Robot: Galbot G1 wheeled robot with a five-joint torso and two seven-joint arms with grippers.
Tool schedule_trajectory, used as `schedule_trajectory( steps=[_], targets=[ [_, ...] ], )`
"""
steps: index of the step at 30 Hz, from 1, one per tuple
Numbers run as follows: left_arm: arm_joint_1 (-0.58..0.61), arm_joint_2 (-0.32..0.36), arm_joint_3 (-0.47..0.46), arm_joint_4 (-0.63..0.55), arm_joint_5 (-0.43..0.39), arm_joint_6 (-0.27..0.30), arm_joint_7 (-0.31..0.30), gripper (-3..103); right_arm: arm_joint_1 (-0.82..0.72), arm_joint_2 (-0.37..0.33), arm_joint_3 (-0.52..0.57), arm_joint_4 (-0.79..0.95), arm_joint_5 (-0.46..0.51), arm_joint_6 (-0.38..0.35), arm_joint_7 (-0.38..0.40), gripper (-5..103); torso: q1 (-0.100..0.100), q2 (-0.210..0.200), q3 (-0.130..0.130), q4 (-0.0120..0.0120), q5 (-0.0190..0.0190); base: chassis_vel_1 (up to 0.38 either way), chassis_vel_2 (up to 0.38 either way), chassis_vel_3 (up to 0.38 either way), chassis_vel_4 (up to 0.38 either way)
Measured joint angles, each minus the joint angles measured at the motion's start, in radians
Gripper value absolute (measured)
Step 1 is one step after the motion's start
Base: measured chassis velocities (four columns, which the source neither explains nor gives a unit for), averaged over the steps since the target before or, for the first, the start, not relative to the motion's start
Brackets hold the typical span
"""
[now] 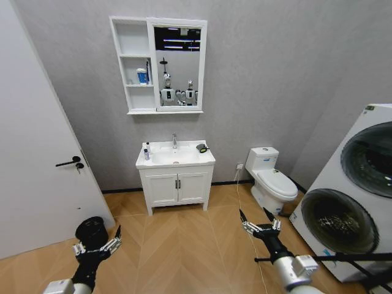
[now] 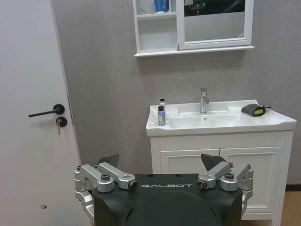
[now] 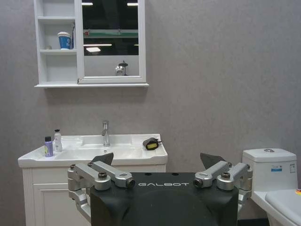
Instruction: Move facial cleanser and shampoo from washbasin to cabinet, then wipe washbasin with towel.
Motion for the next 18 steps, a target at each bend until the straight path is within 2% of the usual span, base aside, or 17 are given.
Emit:
schedule_trajectory(
  steps=[5,13,18],
  targets=[
    [0.002,0.01,0.001,-0.001,-0.003,-0.003,0.001,99,-0.022,0.017,0.004,0.005,0.005,0.004,0.008,100,0.0,0.0,0.0,0.0,0.0,0.0,0.0,0.0,0.0],
    [-0.019,0.026,0.014,0.022,-0.007,-0.004,0.0,99,-0.041,0.004,0.019,0.016,0.036,-0.004,0.016,100,0.0,0.0,0.0,0.0,-0.0001,0.0,0.0,0.0,0.0],
    [-0.02,0.022,0.022,0.027,-0.004,-0.005,0.003,99,-0.039,0.037,0.013,0.014,0.034,0.013,-0.004,100,0.0,0.0,0.0,0.0,-0.0001,0.0,0.0,0.0,0.0]
  ],
)
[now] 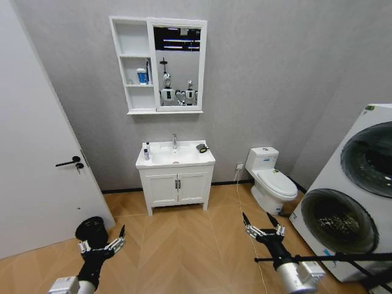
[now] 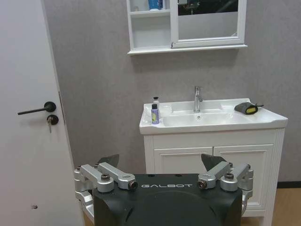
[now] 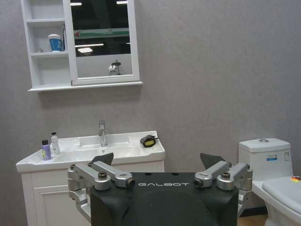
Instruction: Move facial cleanser and shampoo from washbasin to cabinet, then wipe washbasin with towel.
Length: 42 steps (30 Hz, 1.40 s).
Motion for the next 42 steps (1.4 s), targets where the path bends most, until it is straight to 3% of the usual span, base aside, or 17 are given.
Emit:
schedule_trajectory(
  steps=[20,42],
  targets=[
    [-0.004,-0.003,-0.001,0.003,-0.004,-0.004,0.003,99,0.003,0.017,0.0,-0.006,-0.014,0.028,-0.002,100,0.0,0.0,0.0,0.0001,0.0005,-0.103,0.1,0.107,-0.105],
    [-0.006,0.001,-0.001,0.01,-0.014,-0.003,0.004,99,0.009,0.023,-0.002,-0.016,-0.027,0.044,-0.003,100,0.001,0.0,0.0,-0.0002,0.0001,-0.328,0.326,0.341,-0.332]
  ],
)
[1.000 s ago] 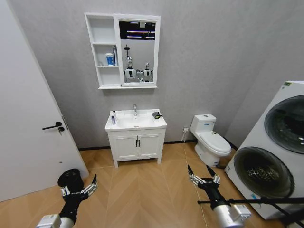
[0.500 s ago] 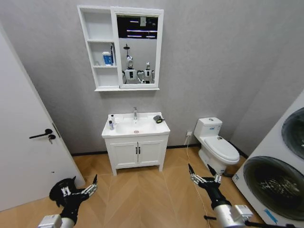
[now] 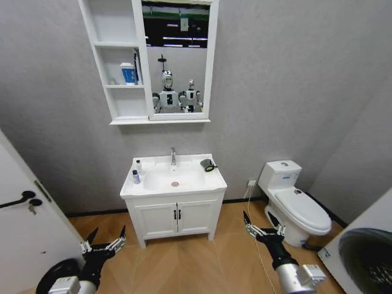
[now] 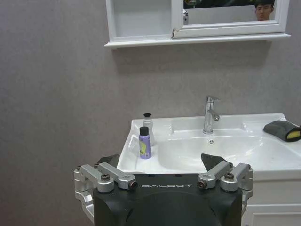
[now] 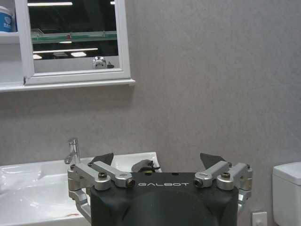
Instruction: Move facial cleanser and shampoo from washbasin to cabinet, then wipe washbasin with towel.
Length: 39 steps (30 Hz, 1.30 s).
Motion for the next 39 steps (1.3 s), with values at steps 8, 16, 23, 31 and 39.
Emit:
schedule_trajectory(
  steps=[8,16,23,31,39],
  targets=[
    [-0.003,0.004,-0.001,0.007,0.0,0.0,0.0,99,0.021,-0.002,-0.013,-0.02,-0.037,0.072,0.016,100,0.0,0.0,0.0,0.0002,0.0001,-0.312,0.307,0.31,-0.322],
    [-0.043,0.096,-0.013,0.053,-0.076,0.006,0.0,99,0.021,-0.014,-0.033,-0.024,-0.087,0.096,0.034,100,0.0,0.0,0.0,0.0,-0.0001,-0.139,0.146,0.11,-0.068],
    [-0.181,0.274,0.002,0.218,-0.166,0.016,-0.01,99,-0.024,-0.003,-0.033,-0.027,-0.15,0.096,0.034,100,-0.002,0.001,-0.001,0.0002,-0.0001,0.053,-0.037,-0.025,0.05],
    [-0.47,0.385,0.132,0.506,-0.228,0.024,-0.046,99,-0.063,-0.009,0.006,-0.034,-0.145,0.096,0.045,100,0.0,0.0,0.0,0.0001,-0.0003,0.0,0.0,0.0,0.0],
    [-0.742,0.356,0.269,0.804,-0.229,0.006,-0.105,99,-0.085,-0.003,0.024,-0.044,-0.112,0.089,0.053,100,0.0,0.0,0.0,0.0001,-0.0001,0.0,0.0,0.0,0.0]
  ],
)
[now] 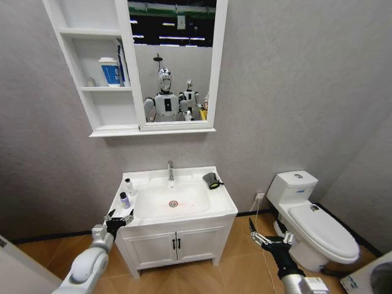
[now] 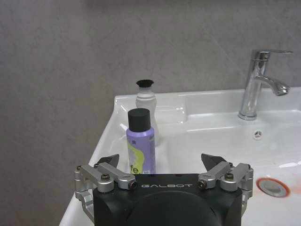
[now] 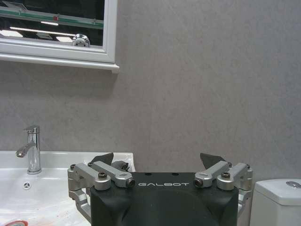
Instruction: Move facial cleanser and shampoo from washbasin to cabinet, then wipe washbasin with towel.
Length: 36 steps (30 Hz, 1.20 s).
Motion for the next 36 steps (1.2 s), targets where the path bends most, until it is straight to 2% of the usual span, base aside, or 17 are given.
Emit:
schedule_trajectory(
  steps=[8,12,22,24,25,27,28,31,32,34,35,36],
  targets=[
    [-0.145,-0.028,0.05,0.136,0.007,-0.021,-0.033,99,0.003,0.001,0.009,-0.006,0.037,0.0,0.004,100,0.0,0.0,0.0,0.0001,0.0003,0.0,0.0,0.0,0.0],
    [-0.178,-0.045,0.058,0.178,0.02,-0.023,-0.061,99,0.001,0.006,0.012,-0.007,0.047,0.0,0.004,100,0.0,0.0,0.0,0.0002,0.0003,0.0,0.0,0.0,0.0],
    [-0.252,-0.086,0.066,0.287,0.038,-0.037,-0.074,99,0.001,-0.001,0.02,-0.008,0.077,0.0,0.006,100,0.0,0.0,0.0,0.0002,0.0001,0.0,0.0,0.0,0.0],
    [-0.268,-0.093,0.067,0.311,0.038,-0.038,-0.08,91,0.001,-0.002,0.022,-0.008,0.079,0.0,0.007,100,0.0,0.0,0.0,0.0002,0.0001,0.0,0.0,0.0,0.0],
    [-0.268,-0.093,0.067,0.311,0.038,-0.038,-0.08,91,0.001,-0.002,0.022,-0.008,0.079,0.0,0.007,100,0.0,0.0,0.0,0.0002,0.0001,0.0,0.0,0.0,0.0],
    [-0.276,-0.098,0.067,0.32,0.037,-0.045,-0.08,81,0.001,-0.002,0.023,-0.009,0.083,0.0,0.008,100,0.0,0.0,0.0,0.0002,0.0002,0.0,0.0,0.0,0.0],
    [-0.276,-0.098,0.067,0.32,0.037,-0.045,-0.08,81,0.001,-0.002,0.023,-0.009,0.083,0.0,0.008,100,0.0,0.0,0.0,0.0002,0.0002,0.0,0.0,0.0,0.0],
    [-0.278,-0.101,0.066,0.324,0.037,-0.046,-0.083,64,0.001,0.003,0.021,-0.01,0.085,0.0,0.009,100,0.0,0.0,0.0,0.0002,0.0002,0.0,0.0,0.0,0.0],
    [-0.278,-0.101,0.066,0.324,0.037,-0.046,-0.083,64,0.001,0.003,0.021,-0.01,0.085,0.0,0.009,100,0.0,0.0,0.0,0.0002,0.0002,0.0,0.0,0.0,0.0],
    [-0.277,-0.1,0.063,0.324,0.038,-0.048,-0.084,54,0.003,0.005,0.019,-0.01,0.087,0.0,0.01,100,0.0,0.0,0.0,0.0001,0.0002,0.0,0.0,0.0,0.0],
    [-0.277,-0.1,0.063,0.324,0.038,-0.048,-0.084,54,0.003,0.005,0.019,-0.01,0.087,0.0,0.01,100,0.0,0.0,0.0,0.0001,0.0002,0.0,0.0,0.0,0.0],
    [-0.274,-0.099,0.062,0.32,0.037,-0.048,-0.084,48,0.003,0.005,0.019,-0.01,0.088,0.0,0.01,100,0.0,0.0,0.0,0.0002,0.0001,0.0,0.0,0.0,0.0]
  ],
)
